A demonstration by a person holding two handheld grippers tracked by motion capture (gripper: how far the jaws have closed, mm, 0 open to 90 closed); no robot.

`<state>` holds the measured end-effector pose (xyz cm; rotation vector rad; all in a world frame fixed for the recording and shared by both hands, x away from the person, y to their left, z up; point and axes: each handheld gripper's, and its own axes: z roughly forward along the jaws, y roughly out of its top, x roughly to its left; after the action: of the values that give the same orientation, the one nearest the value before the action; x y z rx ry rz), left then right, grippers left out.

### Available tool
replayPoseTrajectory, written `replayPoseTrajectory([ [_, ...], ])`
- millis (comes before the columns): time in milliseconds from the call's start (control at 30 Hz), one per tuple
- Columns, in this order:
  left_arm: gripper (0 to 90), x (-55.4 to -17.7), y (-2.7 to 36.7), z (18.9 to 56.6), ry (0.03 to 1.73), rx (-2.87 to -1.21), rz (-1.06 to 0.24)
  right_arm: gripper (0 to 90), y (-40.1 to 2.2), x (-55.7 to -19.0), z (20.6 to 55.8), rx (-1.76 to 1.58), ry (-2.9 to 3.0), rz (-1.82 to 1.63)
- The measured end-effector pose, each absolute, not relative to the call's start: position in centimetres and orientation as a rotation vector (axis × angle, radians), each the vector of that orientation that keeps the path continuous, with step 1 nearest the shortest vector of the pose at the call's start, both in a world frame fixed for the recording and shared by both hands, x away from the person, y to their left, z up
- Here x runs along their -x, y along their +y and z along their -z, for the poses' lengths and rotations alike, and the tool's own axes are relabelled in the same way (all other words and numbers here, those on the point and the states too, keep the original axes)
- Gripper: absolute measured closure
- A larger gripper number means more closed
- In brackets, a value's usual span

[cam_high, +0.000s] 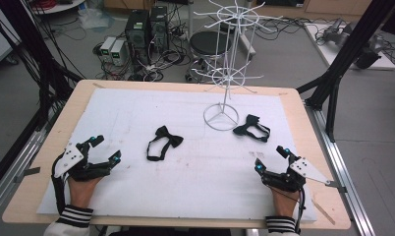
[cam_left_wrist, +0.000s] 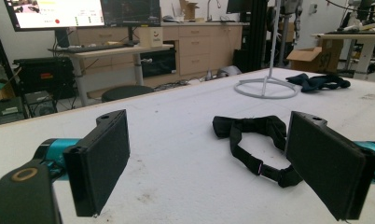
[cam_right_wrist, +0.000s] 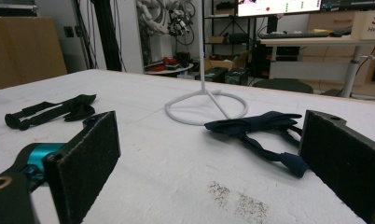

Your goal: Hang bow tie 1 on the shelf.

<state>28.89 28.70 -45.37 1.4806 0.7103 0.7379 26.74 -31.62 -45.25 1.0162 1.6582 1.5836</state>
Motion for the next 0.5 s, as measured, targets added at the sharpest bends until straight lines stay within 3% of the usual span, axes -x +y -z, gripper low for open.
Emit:
replayPoseTrajectory([
  [500, 14.5, -28.91, 28.71, 45.35, 0.713, -1.483, -0.735, 4.7, -31.72, -26.78, 45.24, -1.032, 1.653, -1.588],
])
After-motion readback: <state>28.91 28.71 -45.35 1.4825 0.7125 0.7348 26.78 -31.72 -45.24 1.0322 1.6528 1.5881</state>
